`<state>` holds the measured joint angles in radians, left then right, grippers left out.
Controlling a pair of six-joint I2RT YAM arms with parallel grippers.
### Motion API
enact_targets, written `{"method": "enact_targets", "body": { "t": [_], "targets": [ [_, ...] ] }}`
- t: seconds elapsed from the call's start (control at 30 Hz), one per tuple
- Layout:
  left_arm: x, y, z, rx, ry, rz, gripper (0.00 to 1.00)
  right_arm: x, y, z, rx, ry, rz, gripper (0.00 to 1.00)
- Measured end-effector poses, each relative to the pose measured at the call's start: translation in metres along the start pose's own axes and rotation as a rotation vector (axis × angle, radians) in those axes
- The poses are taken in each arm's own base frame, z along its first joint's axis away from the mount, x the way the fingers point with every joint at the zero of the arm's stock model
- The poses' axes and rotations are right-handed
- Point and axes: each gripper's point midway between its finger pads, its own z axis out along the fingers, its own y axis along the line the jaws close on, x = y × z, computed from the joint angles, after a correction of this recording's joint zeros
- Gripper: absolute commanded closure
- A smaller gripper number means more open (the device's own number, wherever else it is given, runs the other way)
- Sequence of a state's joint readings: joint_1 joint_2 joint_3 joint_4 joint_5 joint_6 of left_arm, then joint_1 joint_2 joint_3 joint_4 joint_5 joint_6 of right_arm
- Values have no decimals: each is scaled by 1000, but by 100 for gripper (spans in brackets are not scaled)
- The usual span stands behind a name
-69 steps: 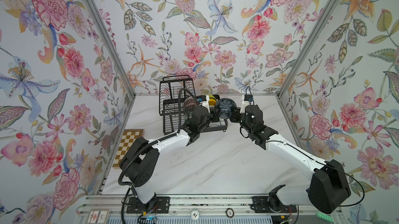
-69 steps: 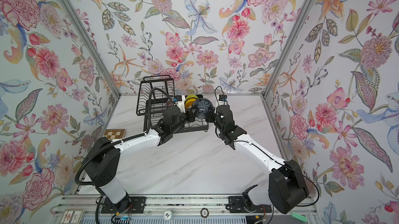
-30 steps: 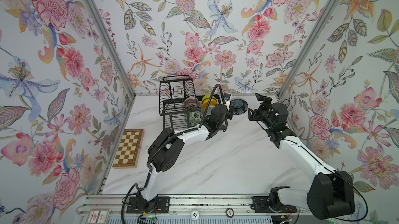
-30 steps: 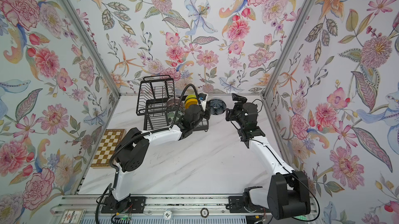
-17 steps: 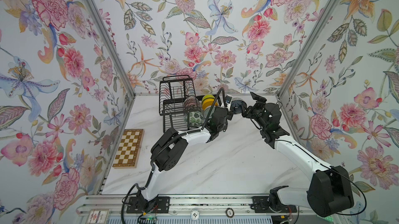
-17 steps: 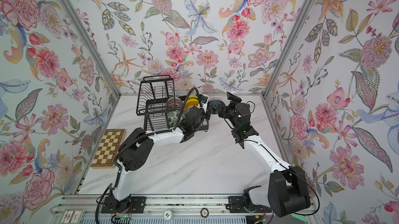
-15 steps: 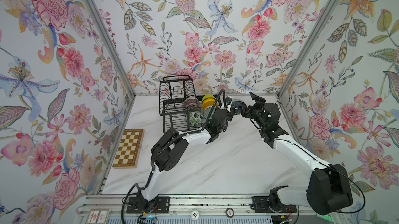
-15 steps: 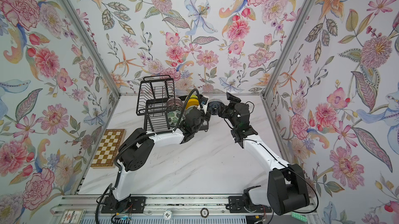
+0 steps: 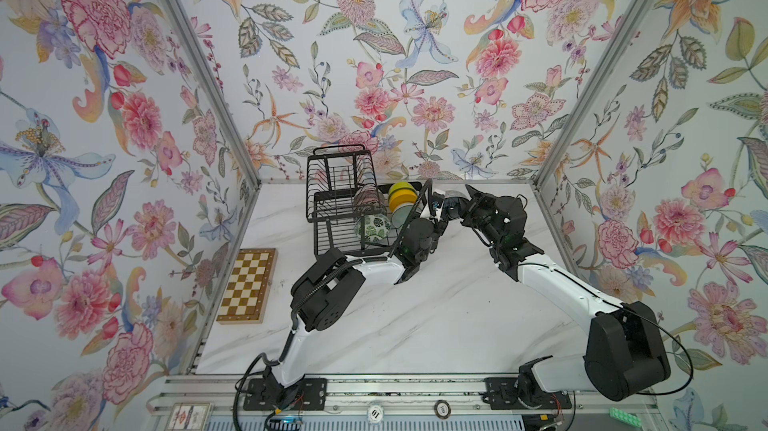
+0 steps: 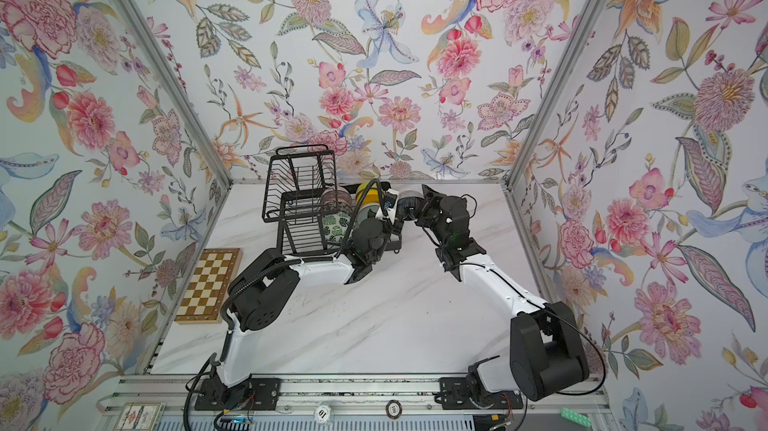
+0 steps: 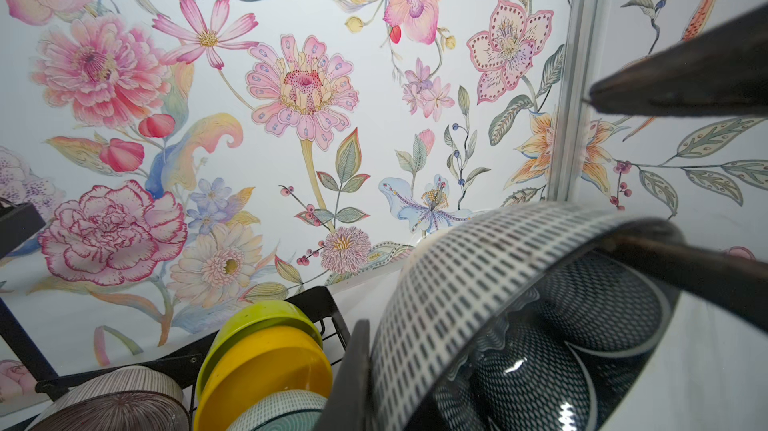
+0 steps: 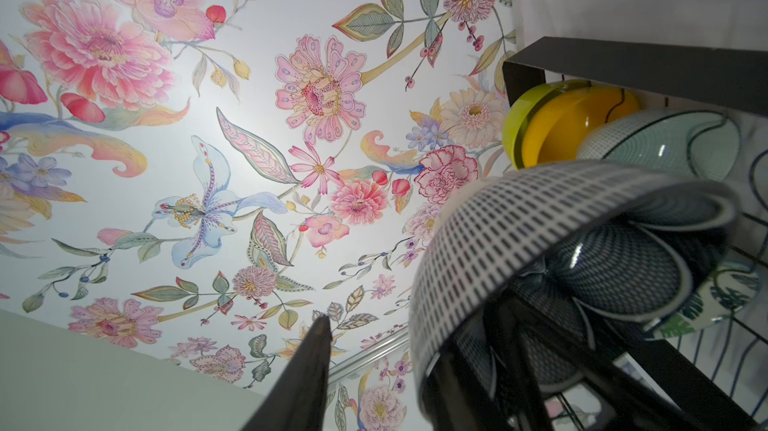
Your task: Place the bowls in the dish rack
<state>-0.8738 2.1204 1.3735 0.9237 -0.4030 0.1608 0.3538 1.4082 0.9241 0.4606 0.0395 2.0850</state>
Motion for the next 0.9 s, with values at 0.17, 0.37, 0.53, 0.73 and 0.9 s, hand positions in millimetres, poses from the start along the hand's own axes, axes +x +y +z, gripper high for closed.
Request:
{"method": "enact_targets", "body": {
  "t": [0.17, 0.37, 0.53, 0.73, 0.9],
  "targets": [
    [-6, -1, -4, -13, -26, 18, 100, 2, -1, 4, -6, 8, 3, 73],
    [-16, 3, -10, -43, -59, 28, 100, 9, -4, 9, -10, 33, 10, 83],
    [-11, 11, -16, -86, -57, 59, 100, 15, -14, 15, 6, 58, 12, 99],
    [-11, 23, -17, -133, -55, 74, 89, 26, -16, 23, -19, 119, 7, 100],
    [-22, 23, -23, -129, -77, 21, 42, 27, -14, 34, -71, 141, -32, 100]
  ]
}}
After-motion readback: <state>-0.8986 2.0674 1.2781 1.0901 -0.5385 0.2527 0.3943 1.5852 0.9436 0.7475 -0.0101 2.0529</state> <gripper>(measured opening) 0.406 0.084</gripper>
